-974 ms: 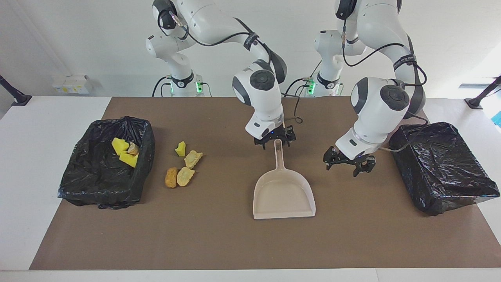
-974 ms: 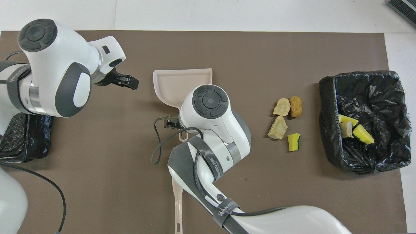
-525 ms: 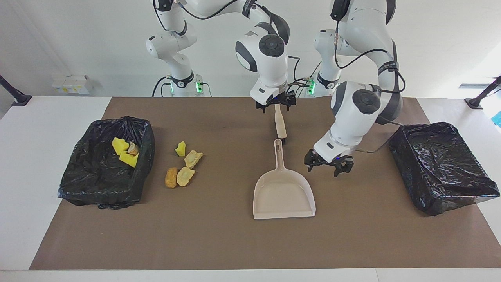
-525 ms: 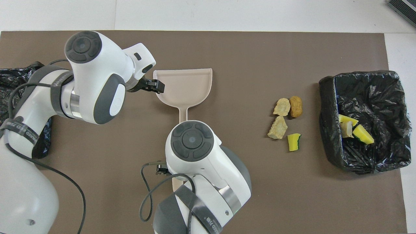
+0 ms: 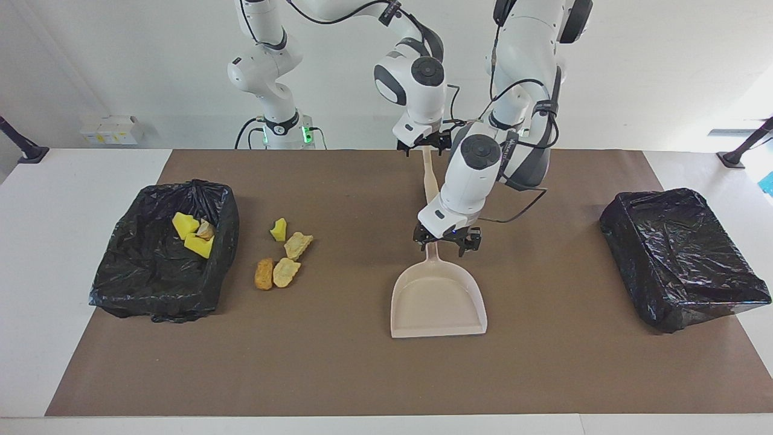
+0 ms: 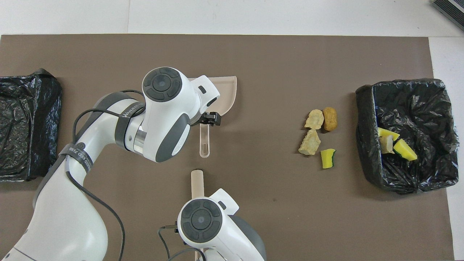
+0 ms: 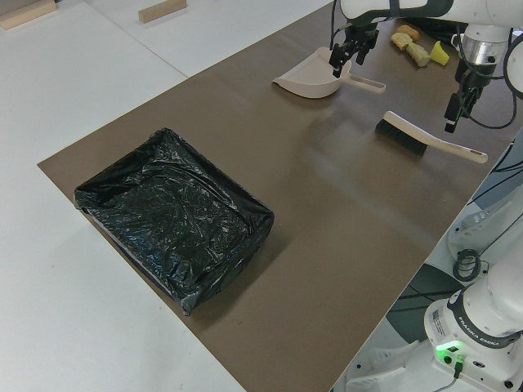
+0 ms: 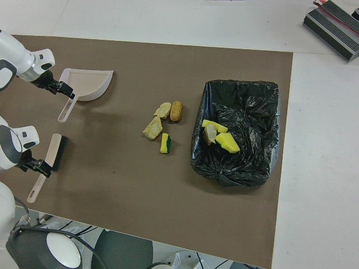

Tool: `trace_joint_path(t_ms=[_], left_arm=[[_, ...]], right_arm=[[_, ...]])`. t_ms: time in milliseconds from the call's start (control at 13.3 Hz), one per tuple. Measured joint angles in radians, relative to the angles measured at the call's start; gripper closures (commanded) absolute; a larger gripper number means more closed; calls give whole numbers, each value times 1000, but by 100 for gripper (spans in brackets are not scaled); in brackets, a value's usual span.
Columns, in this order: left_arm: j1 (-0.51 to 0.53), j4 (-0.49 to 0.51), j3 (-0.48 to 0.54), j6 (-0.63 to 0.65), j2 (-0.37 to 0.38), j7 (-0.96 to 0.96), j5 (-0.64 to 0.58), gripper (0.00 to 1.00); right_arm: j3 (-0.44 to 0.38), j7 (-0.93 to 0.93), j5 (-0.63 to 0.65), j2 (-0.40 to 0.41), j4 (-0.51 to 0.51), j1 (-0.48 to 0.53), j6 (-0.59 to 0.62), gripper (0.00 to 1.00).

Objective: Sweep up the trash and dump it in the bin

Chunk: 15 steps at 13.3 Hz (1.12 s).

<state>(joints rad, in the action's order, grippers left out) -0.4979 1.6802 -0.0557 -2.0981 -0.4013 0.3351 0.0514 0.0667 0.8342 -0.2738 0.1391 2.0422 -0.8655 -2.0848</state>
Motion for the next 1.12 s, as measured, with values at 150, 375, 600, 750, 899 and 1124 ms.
trace_joint_path(t_ms=[150,375,600,750,899,1124], left_arm=[[-23,43,0,-8,-2,31,0,0],[-30,60,0,-5,-1,40,0,0],[-30,60,1,7,8,46,0,13],[-31,60,1,13,13,66,0,69],[-41,60,0,16,17,107,0,99],[-49,61,1,16,20,65,-4,100]], right_arm=[[0,38,-1,0,39,-28,-50,5],[0,39,-1,-2,89,-43,-99,8],[0,39,-1,-3,102,-45,-120,48],[0,39,-1,-3,103,-52,-124,79],[0,39,-1,-3,100,-57,-128,100],[0,39,-1,-3,95,-58,-133,100]])
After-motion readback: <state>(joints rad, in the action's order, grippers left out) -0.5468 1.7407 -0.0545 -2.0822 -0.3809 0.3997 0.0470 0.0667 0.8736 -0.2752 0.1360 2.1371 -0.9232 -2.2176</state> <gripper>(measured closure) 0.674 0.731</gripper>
